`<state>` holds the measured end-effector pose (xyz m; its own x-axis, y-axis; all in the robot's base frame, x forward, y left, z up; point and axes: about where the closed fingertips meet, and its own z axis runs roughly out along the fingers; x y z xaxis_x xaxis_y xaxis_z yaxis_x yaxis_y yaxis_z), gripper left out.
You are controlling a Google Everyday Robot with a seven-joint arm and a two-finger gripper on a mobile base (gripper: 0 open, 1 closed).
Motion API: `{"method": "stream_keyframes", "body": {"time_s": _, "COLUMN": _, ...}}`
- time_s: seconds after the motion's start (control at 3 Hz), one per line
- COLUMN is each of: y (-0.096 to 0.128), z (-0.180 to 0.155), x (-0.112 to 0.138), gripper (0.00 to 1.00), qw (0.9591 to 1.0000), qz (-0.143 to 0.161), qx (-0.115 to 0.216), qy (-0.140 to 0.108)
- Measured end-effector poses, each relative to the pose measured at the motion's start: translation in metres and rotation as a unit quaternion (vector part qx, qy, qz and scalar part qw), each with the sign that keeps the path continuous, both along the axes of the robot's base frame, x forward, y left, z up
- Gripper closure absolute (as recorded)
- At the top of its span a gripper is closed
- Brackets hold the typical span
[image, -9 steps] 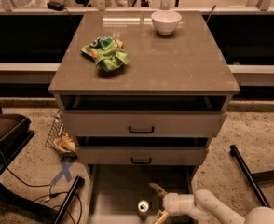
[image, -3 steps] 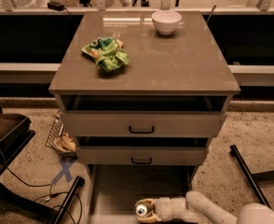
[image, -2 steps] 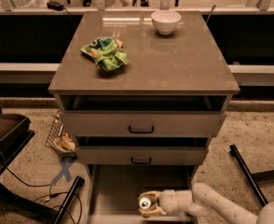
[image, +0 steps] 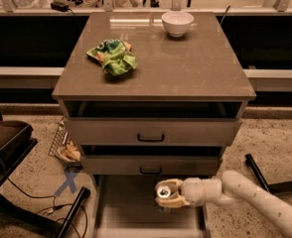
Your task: Pick redbull can from bottom drawer and place on counter
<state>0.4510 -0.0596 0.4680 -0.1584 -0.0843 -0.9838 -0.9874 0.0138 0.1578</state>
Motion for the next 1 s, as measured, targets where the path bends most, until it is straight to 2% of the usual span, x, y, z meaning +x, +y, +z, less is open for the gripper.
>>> {"method": "stream_keyframes", "body": {"time_s": 0.67, "y": -0.029, "z": 0.114, "x": 0.025, "gripper": 1.00, "qw": 0.9996, "qz": -0.023, "qx": -0.002, "qy": 0.018}}
{"method": "stream_keyframes", "body": {"time_s": 1.0, "y": -0.027, "z": 0.120, "x": 0.021, "gripper": 1.00, "qw": 0.9995, "qz": -0.026, "qx": -0.002, "qy": 0.020}}
